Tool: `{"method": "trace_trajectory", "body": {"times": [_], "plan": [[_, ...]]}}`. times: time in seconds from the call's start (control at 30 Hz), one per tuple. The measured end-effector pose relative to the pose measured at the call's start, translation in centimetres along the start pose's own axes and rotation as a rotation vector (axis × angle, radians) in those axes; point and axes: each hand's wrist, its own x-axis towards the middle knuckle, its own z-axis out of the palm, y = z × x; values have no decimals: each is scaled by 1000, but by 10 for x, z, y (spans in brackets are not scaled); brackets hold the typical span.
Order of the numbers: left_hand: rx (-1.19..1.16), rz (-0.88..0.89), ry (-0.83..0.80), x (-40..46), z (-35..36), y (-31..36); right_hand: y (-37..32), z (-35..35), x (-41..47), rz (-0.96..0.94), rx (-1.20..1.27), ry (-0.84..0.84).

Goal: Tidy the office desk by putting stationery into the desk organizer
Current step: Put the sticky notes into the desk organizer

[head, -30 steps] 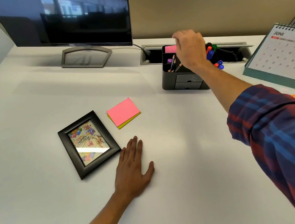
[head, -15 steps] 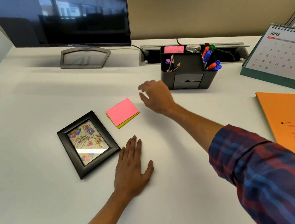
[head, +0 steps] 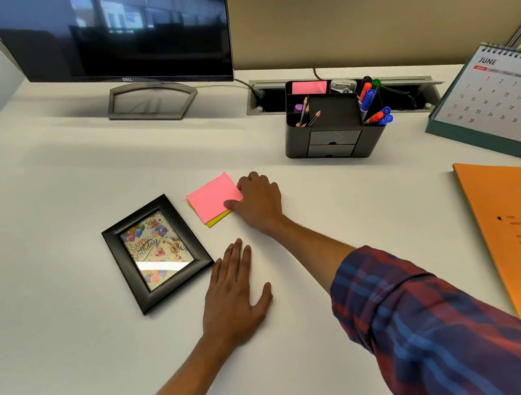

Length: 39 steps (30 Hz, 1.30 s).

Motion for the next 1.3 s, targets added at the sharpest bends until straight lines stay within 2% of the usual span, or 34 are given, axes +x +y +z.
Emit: {"method": "trace_trajectory", "body": {"times": [0.17, 0.3, 0.43, 0.63, 0.83, 1.07, 1.3], "plan": [[8, 1, -2, 0, 0, 0, -4, 2, 3, 147, 239, -9], [7, 0, -4, 0, -1, 0, 0, -5, 7, 196, 375, -55], [10, -1, -5, 0, 0, 0, 9, -18, 12, 258, 631, -134], [7, -2, -9, 0, 0, -1, 22, -33, 11, 176, 712, -228], [3, -1, -5, 0, 0, -1, 23, -37, 11, 184, 693, -255], [10, 1, -4, 0, 1, -1, 29, -32, 11, 164, 657, -190], [12, 3, -2, 0, 0, 0, 27, -31, 6, -21, 126, -155]]}}
